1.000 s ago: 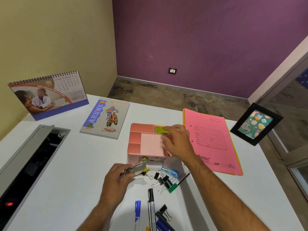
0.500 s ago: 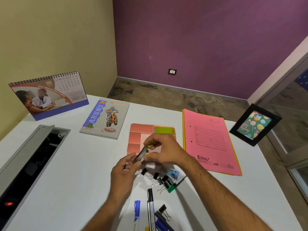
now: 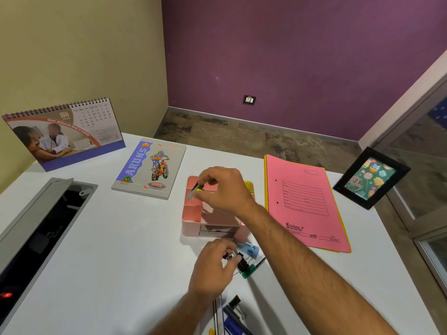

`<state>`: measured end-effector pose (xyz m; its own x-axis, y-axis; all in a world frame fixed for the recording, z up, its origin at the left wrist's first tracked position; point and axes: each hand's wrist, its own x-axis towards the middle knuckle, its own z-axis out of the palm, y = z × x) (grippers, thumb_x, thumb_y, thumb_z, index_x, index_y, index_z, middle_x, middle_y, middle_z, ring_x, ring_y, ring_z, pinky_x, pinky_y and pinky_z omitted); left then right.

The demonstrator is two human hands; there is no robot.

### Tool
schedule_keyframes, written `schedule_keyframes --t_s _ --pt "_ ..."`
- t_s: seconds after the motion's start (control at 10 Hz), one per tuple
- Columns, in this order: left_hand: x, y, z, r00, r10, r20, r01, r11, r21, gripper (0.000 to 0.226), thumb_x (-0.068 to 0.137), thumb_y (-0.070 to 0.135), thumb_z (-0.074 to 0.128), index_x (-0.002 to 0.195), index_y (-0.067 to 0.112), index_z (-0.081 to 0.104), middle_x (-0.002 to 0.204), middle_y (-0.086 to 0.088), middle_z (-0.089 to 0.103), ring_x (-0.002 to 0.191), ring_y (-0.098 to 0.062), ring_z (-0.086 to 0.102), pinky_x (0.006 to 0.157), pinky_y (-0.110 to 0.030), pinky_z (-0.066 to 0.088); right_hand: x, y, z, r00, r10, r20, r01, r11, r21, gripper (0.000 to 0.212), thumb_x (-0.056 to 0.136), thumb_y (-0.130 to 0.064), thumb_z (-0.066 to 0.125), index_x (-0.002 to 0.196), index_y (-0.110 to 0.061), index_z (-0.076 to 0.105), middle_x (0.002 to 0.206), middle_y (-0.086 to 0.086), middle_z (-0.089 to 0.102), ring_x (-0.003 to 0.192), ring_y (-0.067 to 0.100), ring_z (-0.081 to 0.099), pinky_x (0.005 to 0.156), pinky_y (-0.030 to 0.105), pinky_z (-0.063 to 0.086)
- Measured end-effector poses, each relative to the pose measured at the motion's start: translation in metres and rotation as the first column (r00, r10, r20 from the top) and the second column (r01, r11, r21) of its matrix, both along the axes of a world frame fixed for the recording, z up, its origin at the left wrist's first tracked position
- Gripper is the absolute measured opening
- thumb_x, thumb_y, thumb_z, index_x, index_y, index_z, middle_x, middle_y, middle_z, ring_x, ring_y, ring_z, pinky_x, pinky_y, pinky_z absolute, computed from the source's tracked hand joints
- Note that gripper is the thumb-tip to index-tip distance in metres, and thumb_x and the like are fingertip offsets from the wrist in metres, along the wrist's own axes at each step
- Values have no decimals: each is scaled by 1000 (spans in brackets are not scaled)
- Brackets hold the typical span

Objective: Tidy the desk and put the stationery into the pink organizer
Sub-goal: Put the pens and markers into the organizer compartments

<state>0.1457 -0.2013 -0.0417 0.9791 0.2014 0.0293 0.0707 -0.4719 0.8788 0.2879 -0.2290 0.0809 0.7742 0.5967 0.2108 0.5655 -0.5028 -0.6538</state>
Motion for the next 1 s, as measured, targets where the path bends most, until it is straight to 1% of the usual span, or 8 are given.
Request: schedule_keyframes --t_s 0.1,0.2,0.3,0.4,0.6,0.8,0.9,1.0 --pt "19 -4 0 953 -304 9 265 843 468 24 92 32 53 112 20 61 111 1 64 104 -20 55 90 -35 45 5 15 -7 996 66 56 -51 970 -237 17 79 -28 77 90 -18 70 96 -2 72 87 16 61 75 31 50" --pt "28 -11 0 946 -320 -56 303 806 508 20 93 22 50 111 19 59 112 -5 65 100 -23 58 86 -35 49 6 22 -13 986 117 120 -67 932 -357 14 81 -25 73 91 -16 71 96 1 71 91 21 59 71 30 45" --pt "30 -17 -13 941 -277 -194 338 792 509 33 94 15 53 126 14 57 132 -10 59 121 -27 54 107 -38 41 5 28 -23 976 128 176 -42 903 -427 14 80 -23 74 92 -17 72 94 4 70 93 23 56 68 30 41" --pt "28 -20 -25 944 -258 -205 328 796 509 49 87 12 59 135 5 54 144 -14 50 137 -29 41 119 -41 22 4 29 -30 980 114 164 -27 888 -460 18 79 -28 77 94 -18 72 96 5 70 97 24 54 73 32 44" --pt "29 -16 -27 963 -134 -234 207 923 325 54 87 8 58 140 3 46 148 -10 46 138 -21 38 117 -26 20 3 27 -42 989 85 123 -17 879 -476 20 80 -29 78 94 -17 72 100 -1 71 101 23 49 86 38 47" --pt "27 -12 -21 969 -60 -241 135 943 306 41 87 1 55 127 -6 53 134 -19 53 125 -27 48 107 -34 35 1 26 -46 994 26 103 24 889 -458 21 81 -31 76 97 -18 71 103 0 70 104 21 48 86 35 46" --pt "24 -3 -12 979 -120 -164 176 904 389 31 92 9 52 122 6 58 123 -10 60 113 -23 52 100 -36 42 1 22 -43 995 1 99 42 901 -433 19 83 -31 73 98 -19 72 102 -1 72 102 21 49 86 36 46" --pt "20 -1 -5 996 -88 -26 91 955 281 25 95 11 50 118 11 60 117 -3 61 109 -18 51 98 -37 42 3 18 -36 996 -71 56 86 936 -342 14 86 -30 69 95 -20 74 99 -3 73 98 18 53 83 34 48"
